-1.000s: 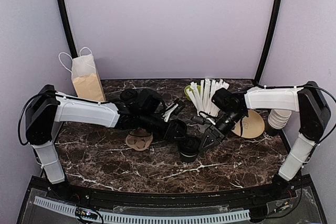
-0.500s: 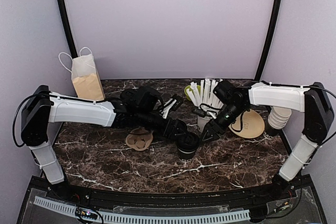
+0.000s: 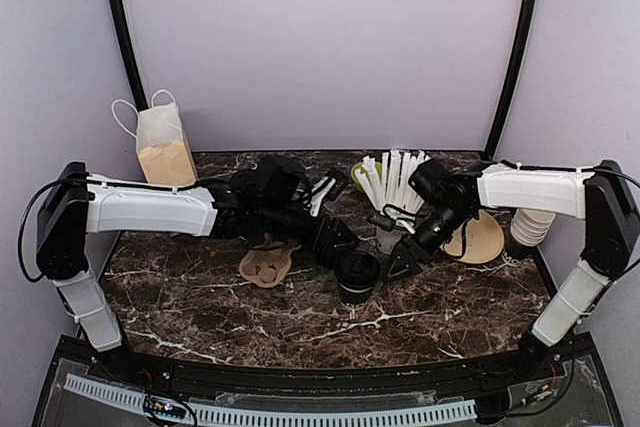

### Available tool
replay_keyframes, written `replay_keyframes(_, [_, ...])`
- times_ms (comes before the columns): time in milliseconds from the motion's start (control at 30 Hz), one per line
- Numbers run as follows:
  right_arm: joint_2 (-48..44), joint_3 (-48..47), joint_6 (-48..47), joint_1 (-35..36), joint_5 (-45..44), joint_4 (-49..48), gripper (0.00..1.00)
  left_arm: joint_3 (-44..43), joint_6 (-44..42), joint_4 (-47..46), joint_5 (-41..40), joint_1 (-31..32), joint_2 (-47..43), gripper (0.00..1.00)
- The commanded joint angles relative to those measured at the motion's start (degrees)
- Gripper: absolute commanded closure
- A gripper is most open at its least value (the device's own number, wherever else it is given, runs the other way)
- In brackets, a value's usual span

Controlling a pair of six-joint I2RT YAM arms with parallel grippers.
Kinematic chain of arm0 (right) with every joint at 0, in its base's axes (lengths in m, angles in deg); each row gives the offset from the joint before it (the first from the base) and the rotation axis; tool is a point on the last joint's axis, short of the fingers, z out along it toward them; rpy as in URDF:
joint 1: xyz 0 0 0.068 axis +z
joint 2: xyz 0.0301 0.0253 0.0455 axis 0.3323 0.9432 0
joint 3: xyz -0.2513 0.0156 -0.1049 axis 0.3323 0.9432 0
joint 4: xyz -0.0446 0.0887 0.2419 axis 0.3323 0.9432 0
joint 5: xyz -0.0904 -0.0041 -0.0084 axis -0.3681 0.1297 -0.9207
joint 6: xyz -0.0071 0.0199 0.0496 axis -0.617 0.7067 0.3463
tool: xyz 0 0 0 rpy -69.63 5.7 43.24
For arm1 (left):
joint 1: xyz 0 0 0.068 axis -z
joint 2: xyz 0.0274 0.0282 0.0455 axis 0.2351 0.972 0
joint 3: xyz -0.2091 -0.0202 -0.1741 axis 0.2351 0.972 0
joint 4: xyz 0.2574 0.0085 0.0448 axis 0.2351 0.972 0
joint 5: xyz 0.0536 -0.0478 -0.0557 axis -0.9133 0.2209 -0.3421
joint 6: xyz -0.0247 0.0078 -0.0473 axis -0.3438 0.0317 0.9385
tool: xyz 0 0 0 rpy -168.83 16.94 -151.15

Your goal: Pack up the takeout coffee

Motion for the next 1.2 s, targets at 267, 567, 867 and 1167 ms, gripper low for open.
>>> replay_keyframes(267, [5.65,-7.35,2.55,0.10,-5.38,-1.87,0.54,4.14,1.00,0.73,1.53,0.15,-2.15,0.50])
replay_keyframes(567, [5.31,-7.38,3.24,-0.55,-9.82,-2.53,0.55,6.73,2.11,-0.91,0.86,0.14,-5.18,0.51])
replay_keyframes(867, [0.85,-4.00,2.33,-1.57,-13.30,-2.45,0.52,2.55,2.02,-2.19,1.08,0.15,-1.68,0.42])
replay_keyframes(1167, [-6.55,2.31,-1.30,-2.11,-3.67,-2.70,0.31,-0.67,-0.63,0.44,0.47,0.19,0.94,0.36])
